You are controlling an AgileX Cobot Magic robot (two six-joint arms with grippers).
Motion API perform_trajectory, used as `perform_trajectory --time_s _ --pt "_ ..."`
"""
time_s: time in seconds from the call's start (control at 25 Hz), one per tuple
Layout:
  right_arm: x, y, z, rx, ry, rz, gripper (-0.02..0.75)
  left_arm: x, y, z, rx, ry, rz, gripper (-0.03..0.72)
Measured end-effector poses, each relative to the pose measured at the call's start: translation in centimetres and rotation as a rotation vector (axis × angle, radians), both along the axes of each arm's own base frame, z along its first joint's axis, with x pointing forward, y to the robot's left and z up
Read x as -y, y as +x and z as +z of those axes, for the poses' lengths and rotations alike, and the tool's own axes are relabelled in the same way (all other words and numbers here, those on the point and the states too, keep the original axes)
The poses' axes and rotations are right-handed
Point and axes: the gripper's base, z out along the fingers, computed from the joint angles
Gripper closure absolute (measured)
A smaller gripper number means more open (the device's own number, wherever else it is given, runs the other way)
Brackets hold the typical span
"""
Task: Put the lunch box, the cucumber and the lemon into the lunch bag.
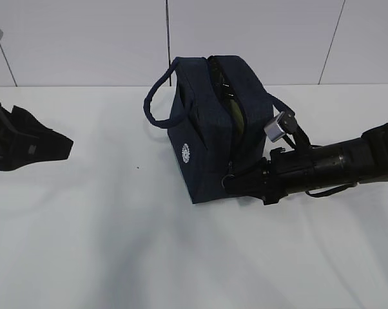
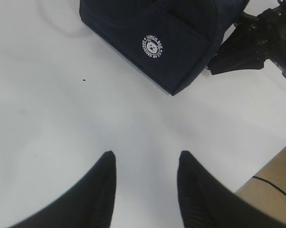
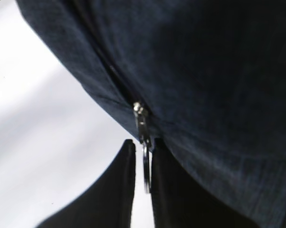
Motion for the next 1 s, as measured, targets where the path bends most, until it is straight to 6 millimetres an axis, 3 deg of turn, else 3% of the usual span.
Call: perform_trajectory --time_s 0.12,0.24,0.52,1.0 --pt "0.0 0.0 0.0 0.0 0.0 0.0 0.668 0.0 0.0 0.0 0.0 0.0 0.0 0.38" --pt "0.0 0.0 0.0 0.0 -0.003 -0.002 0.738 0.0 0.0 0.0 0.0 0.0 0.0 0.38" --pt "0.0 0.0 -0.1 -0.009 -0.013 0.001 0.738 0.0 0.0 0.0 0.0 0.0 0.0 0.38" --pt "-0.5 -1.6 0.4 -0.172 0.077 0.12 0.738 0.0 0.0 0.0 0.002 0.0 0.001 0.38"
